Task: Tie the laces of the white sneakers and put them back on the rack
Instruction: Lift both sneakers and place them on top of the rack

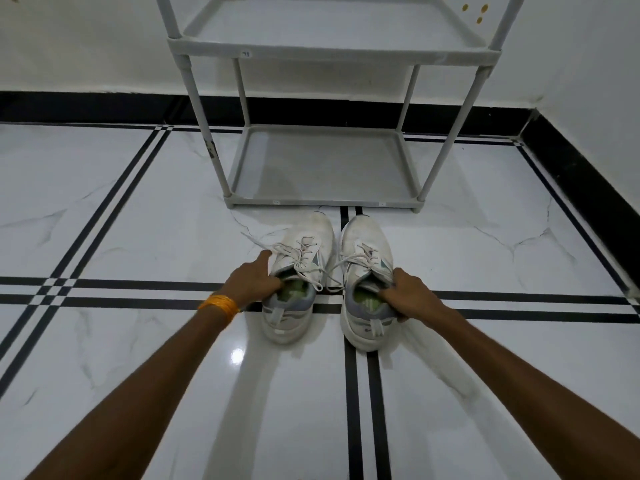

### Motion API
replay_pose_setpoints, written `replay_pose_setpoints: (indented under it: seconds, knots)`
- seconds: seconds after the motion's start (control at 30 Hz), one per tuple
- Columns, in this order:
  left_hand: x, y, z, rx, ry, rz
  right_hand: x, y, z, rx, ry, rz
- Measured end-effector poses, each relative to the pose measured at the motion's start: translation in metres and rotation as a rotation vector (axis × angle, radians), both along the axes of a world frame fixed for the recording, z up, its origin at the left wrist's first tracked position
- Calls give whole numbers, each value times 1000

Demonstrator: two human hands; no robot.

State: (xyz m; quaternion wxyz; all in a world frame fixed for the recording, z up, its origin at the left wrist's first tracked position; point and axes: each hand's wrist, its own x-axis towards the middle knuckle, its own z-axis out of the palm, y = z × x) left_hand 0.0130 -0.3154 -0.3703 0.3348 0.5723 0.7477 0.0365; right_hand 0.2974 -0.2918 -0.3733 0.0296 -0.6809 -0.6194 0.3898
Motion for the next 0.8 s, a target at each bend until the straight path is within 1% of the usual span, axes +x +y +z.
replay_pose_setpoints:
  seconds: [0.1,0.2,0.3,0.37,0.47,0.53,0.63,0.8]
  knots:
    - [18,9,-12,131,-36,3,-9,3,-8,114,-5,40]
    - [31,13,-12,234,-80,-2,-8,7,-12,230,-20,35]
    - [40,9,-3,317,-119,7,5,15,-2,339,-3,76]
    - [42,8,11,359,-150,27,9,17,13,402,43,96]
    - [42,7,43,400,-124,17,5,13,46,448,110,85]
    - [42,7,74,386,-120,19,3,8,76,440,121,66]
    - [43,2,126,378,-121,21,0,0,120,412,149,25]
    - [47,-7,226,329,-147,33,2,-10,216,354,139,-4]
